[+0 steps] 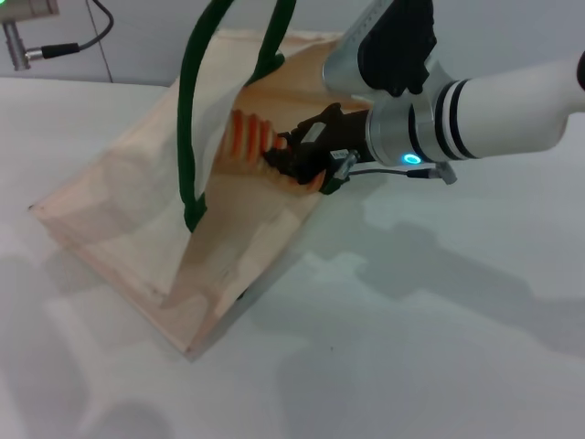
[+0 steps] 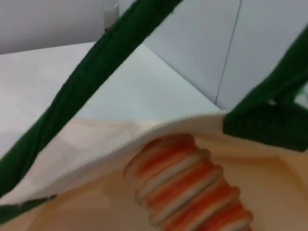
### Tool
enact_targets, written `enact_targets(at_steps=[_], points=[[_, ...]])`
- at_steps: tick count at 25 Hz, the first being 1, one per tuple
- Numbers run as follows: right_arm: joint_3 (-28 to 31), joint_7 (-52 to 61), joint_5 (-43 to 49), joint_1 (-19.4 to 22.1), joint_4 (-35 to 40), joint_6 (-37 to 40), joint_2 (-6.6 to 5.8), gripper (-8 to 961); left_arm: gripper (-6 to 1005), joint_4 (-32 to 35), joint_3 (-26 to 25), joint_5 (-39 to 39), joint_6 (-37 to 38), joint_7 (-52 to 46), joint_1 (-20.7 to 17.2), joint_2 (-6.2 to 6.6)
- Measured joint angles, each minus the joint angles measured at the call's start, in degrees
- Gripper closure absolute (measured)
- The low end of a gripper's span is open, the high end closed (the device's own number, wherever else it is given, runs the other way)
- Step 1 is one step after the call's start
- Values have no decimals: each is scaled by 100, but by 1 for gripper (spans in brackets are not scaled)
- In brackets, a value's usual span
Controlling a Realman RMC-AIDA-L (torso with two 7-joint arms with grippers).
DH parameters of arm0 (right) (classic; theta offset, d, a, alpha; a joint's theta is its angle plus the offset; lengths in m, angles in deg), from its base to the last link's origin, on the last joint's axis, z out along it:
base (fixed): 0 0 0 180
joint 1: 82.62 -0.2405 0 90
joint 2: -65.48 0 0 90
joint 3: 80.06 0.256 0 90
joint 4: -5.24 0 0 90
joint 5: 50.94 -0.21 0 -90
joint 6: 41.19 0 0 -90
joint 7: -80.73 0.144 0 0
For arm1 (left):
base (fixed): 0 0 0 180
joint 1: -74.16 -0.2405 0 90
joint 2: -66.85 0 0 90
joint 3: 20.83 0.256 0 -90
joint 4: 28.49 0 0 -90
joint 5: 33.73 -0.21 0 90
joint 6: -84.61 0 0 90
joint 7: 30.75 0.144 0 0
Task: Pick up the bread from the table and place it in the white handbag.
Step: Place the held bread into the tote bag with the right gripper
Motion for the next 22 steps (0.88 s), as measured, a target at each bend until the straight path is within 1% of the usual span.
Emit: enact_targets(at_steps=[12,18,20,22], points=[[-90,-42,-99,-35,0,10,-16,713,879,0,3,-11,-52,-12,-34,-10],[-89,-45,-101,-44,-6,24,-15,516,880,0,3,6,-60,-14,-44,-13],[-88,-45,-101,-45,-6,31,-21,259,880,0,3,7,-61,-15,-49,-13],[-85,-45,-101,-40,-15,44,-32,191,879,0,3,7,-62,-16,-53,-12]])
